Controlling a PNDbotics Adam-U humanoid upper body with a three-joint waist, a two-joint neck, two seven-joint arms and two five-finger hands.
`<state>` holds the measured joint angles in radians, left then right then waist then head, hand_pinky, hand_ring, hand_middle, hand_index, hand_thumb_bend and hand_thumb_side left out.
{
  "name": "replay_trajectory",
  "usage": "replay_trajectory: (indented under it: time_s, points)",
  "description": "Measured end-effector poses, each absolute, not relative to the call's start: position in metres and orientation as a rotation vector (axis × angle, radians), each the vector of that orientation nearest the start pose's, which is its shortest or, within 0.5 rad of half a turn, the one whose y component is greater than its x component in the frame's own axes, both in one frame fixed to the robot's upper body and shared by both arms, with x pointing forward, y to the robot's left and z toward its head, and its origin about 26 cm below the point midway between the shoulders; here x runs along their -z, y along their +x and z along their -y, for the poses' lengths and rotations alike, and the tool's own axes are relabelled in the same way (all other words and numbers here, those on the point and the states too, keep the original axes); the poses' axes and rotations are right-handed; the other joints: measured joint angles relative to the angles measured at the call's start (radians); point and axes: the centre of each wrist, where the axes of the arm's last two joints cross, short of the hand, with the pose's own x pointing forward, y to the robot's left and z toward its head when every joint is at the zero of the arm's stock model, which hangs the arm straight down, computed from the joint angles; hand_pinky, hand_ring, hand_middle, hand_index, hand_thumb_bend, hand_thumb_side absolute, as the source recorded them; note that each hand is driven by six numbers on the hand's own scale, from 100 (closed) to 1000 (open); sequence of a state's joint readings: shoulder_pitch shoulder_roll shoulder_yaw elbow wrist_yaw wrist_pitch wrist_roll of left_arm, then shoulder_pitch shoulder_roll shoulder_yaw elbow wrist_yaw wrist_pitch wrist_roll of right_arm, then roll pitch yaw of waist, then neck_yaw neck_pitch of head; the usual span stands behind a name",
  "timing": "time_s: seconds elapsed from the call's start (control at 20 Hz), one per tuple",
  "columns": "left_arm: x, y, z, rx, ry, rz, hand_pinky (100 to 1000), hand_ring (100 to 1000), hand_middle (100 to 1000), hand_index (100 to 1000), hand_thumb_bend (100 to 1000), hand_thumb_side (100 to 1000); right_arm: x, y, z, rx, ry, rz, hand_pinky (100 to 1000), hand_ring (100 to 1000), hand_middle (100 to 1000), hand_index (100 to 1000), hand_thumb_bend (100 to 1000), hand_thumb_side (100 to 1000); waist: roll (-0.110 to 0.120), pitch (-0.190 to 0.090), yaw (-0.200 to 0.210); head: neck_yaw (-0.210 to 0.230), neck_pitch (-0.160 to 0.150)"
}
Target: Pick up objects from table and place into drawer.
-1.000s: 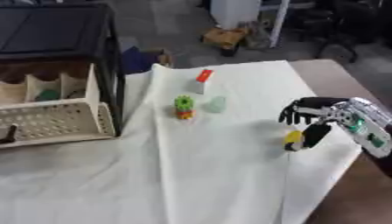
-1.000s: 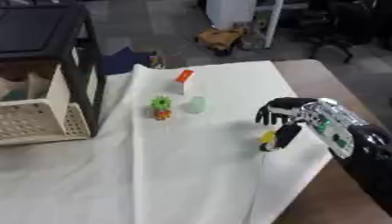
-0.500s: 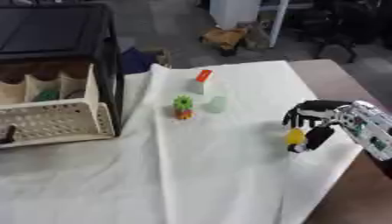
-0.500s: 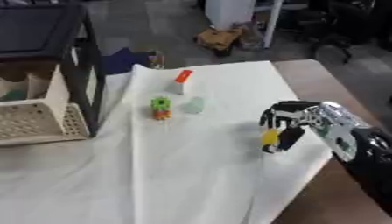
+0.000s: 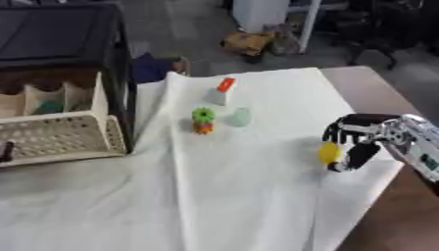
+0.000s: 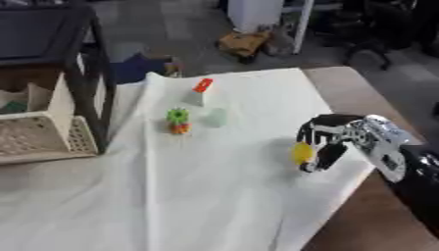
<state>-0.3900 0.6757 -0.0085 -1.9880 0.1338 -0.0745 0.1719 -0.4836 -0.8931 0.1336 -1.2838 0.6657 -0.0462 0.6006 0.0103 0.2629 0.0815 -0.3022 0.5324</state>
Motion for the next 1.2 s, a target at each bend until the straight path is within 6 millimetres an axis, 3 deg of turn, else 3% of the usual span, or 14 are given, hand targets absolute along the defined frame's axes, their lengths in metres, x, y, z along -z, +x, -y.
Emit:
replay_trajectory:
  time_s: [0.85,1.2]
  points:
    - [-0.2602,0.3004,-0.2973,0.472,0.35,2.425,329,335,355,580,100,1000,-0.1858,0.3714,0.4336,-1.429,-0.861,0.908,576,690,598,780,357,336,0.005,0.0,0.007,-0.011,-0.002]
    - [-0.2601,0.3004,-0.2972,0.474,0.348,2.426,329,336,355,580,100,1000,-0.1832,0.3723,0.4354,-1.427,-0.853,0.893,560,665,524,748,331,331,0.005,0.0,0.009,-0.015,-0.002]
